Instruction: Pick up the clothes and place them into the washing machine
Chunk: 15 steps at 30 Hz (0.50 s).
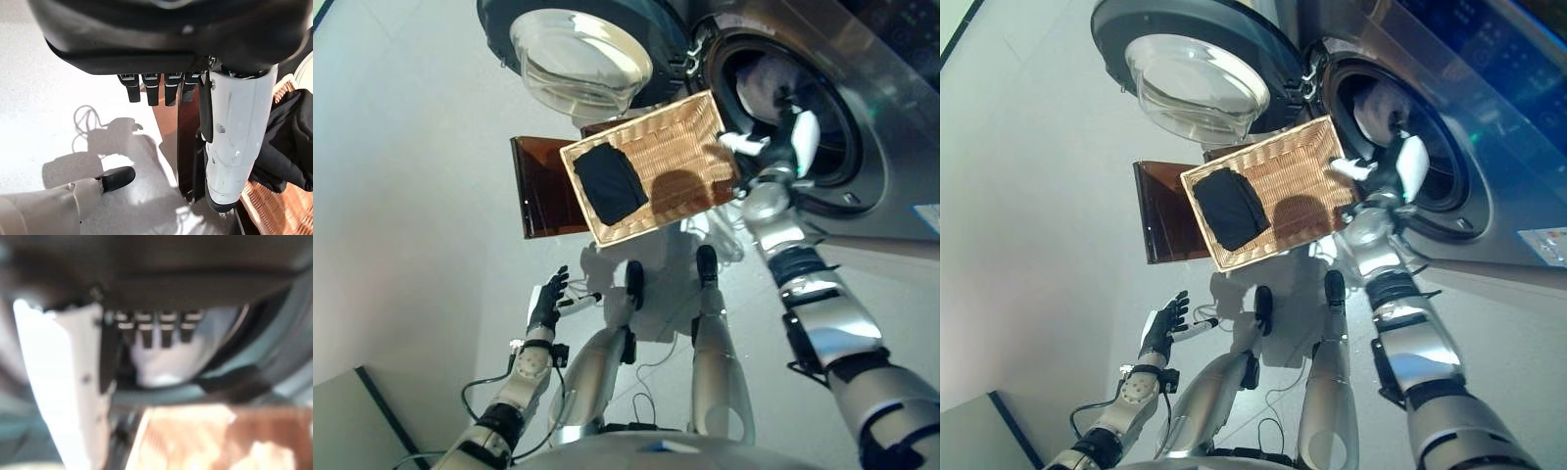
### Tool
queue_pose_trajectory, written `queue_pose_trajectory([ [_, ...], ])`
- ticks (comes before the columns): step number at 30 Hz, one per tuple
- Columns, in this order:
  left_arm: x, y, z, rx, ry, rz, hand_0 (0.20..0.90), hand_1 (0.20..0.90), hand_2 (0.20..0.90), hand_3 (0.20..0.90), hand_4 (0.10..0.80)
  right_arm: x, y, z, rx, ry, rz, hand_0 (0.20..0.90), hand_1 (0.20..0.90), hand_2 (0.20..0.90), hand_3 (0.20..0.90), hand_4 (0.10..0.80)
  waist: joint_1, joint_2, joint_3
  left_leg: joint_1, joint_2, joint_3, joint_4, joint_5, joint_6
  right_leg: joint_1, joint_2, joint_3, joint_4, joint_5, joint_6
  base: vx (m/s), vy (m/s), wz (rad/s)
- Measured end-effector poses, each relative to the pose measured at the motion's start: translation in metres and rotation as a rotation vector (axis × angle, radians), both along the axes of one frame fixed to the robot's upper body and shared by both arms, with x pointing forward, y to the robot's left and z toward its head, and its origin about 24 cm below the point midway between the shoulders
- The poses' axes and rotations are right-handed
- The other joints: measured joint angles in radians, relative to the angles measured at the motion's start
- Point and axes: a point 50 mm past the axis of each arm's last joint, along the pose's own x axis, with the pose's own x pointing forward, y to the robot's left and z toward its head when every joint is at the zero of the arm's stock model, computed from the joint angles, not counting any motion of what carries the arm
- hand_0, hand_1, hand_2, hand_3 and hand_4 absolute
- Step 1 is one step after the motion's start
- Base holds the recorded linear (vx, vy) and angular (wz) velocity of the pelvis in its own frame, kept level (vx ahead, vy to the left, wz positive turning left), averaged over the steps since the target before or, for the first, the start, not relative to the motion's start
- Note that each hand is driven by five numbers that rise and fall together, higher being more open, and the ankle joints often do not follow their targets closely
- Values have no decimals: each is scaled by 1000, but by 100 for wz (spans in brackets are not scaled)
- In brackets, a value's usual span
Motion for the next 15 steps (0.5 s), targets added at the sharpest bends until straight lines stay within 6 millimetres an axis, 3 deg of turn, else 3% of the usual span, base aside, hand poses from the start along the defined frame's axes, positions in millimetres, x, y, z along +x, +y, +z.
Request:
queue_pose_trajectory([
  [15, -2, 2, -2, 40, 5, 23, 900, 900, 900, 900, 800, -3, 56, -16, -127, 37, 168, 900, 900, 900, 900, 800, 20, -5, 1, 14, 3, -27, 3, 3, -4, 25, -3, -34, 7, -8, -9, 14, -9, 8],
])
